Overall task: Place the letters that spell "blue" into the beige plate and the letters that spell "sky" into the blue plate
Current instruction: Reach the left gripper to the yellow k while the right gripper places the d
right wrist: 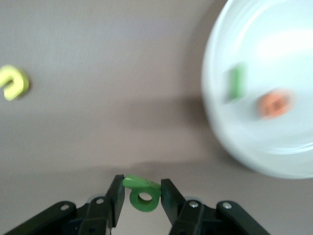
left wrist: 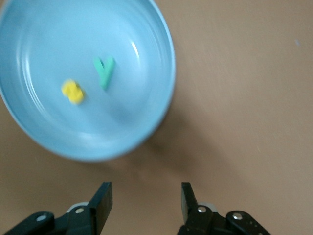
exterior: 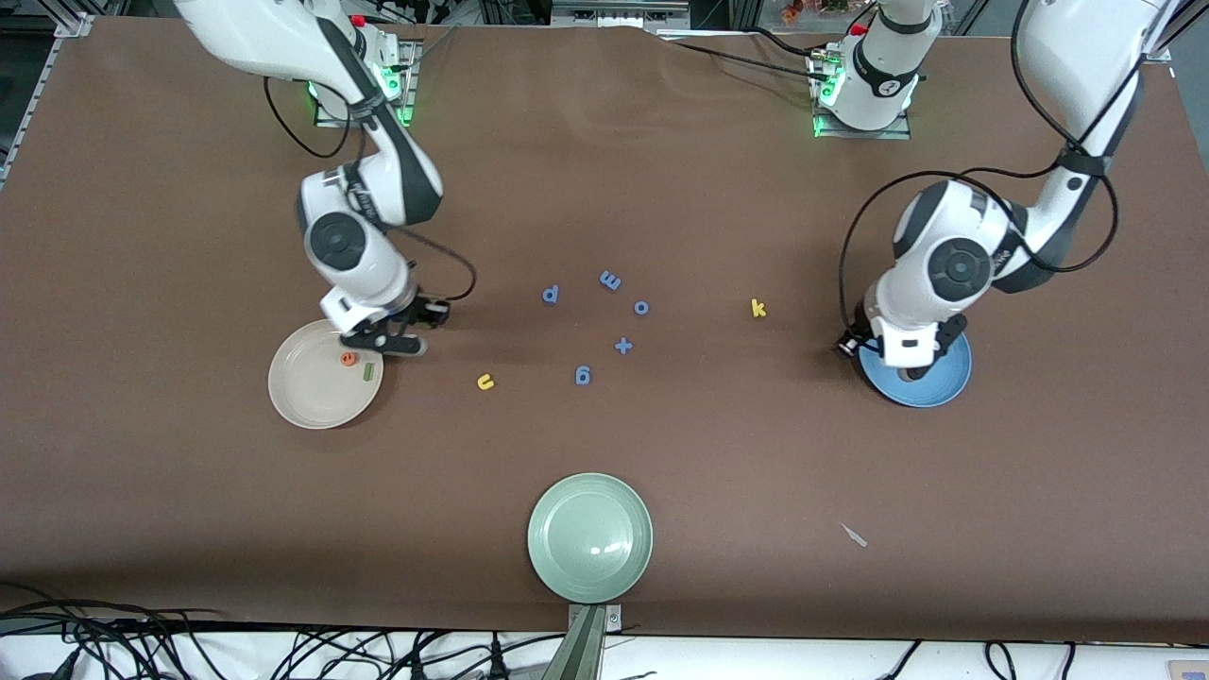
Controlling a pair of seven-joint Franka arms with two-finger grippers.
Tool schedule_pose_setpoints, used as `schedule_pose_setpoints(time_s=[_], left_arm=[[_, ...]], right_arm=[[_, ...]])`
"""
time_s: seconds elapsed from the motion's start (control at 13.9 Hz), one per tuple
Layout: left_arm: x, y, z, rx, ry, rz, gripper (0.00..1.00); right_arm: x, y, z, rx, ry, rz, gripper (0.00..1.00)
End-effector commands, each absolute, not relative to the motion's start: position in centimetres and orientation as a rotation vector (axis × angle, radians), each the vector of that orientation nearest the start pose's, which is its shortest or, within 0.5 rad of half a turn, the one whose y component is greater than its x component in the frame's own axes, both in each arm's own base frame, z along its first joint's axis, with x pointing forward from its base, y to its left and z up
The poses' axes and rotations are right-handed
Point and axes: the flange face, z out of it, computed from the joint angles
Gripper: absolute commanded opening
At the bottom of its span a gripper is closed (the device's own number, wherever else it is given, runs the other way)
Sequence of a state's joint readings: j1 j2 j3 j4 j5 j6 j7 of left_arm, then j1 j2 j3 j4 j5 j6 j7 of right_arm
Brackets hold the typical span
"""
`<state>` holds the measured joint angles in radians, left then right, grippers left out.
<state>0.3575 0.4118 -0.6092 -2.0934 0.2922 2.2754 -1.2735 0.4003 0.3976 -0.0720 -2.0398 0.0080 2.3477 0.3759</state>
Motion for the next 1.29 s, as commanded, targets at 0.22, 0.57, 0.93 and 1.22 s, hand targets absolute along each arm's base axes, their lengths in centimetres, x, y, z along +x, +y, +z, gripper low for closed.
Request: schedule_pose_setpoints(time_s=[0.22, 0.57, 0.93, 1.22], left_arm=[[51.2, -21.4, 21.1, -2.885, -0.765, 0.056, 0.59], [50.9, -22.8, 20.5, -3.032, -0.417, 0.078, 0.6], [51.0, -21.3, 20.9, -3.157, -0.14, 0.12, 0.61], [50.0, -22.7, 19.6, -3.174, -0.07, 0.174, 0.62]], right_arm=[[61.8, 9.1, 24.9, -3.215, -0.049, 0.097, 0.24], [61.9, 9.5, 24.0, -3.21, -0.047, 0.08, 0.56], [63.1, 13.4, 26.0, -3.138, 0.048, 0.047, 0.56], [64.1, 21.0, 25.6, -3.06, 0.258, 0.042, 0.61]])
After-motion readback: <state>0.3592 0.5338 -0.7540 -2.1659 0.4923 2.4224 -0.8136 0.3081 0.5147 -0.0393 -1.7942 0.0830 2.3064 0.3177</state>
